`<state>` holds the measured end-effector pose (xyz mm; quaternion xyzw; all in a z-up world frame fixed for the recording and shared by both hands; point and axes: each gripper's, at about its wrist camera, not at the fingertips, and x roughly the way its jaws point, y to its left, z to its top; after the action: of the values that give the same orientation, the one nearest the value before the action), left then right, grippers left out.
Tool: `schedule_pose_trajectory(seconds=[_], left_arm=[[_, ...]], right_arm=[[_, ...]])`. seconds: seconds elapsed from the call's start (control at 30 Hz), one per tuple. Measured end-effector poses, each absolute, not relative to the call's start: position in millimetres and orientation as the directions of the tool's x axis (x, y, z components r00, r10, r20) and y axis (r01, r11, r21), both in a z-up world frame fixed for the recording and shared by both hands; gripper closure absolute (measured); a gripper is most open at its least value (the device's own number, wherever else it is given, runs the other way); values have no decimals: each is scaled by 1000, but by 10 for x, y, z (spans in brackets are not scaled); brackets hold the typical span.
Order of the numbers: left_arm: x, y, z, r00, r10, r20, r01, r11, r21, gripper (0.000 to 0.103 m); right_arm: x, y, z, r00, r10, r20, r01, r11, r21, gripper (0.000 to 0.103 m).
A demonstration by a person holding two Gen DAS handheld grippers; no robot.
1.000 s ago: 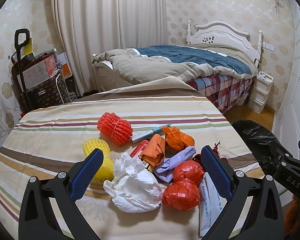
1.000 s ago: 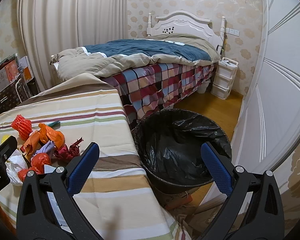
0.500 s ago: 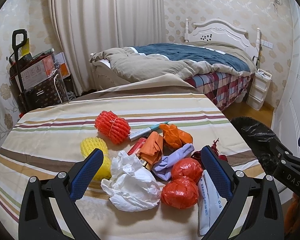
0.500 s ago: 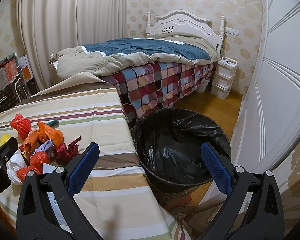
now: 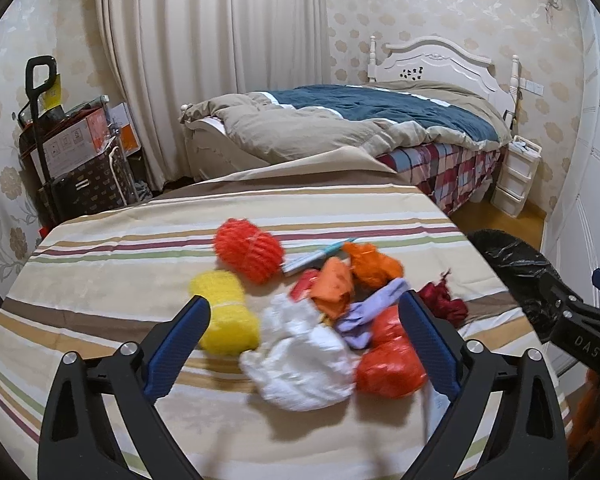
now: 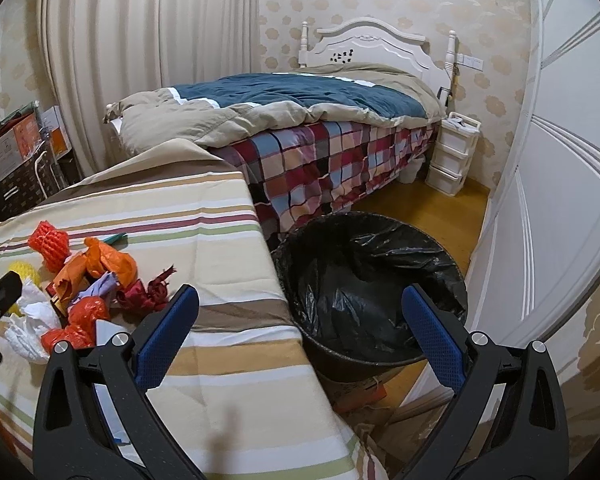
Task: Collect trash
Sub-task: 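Grasp the white crumpled tissue with the left tool while the right tool approaches the white-blue packet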
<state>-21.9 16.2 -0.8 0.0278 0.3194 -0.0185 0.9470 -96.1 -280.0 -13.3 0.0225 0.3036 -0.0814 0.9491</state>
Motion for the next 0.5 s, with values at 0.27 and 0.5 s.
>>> schedule_pose_trajectory(seconds=[0.27, 0.5], left_arm=[[-316, 539, -62, 772, 19, -636, 16, 999, 49, 22], [-407, 695, -117, 756, 24, -654, 10, 999, 48, 25]], right_arm=[[-1031, -2491, -142, 797, -82, -598, 87, 996, -21, 17], [-1098, -2218, -97, 788, -38, -615, 18, 999, -39, 26]])
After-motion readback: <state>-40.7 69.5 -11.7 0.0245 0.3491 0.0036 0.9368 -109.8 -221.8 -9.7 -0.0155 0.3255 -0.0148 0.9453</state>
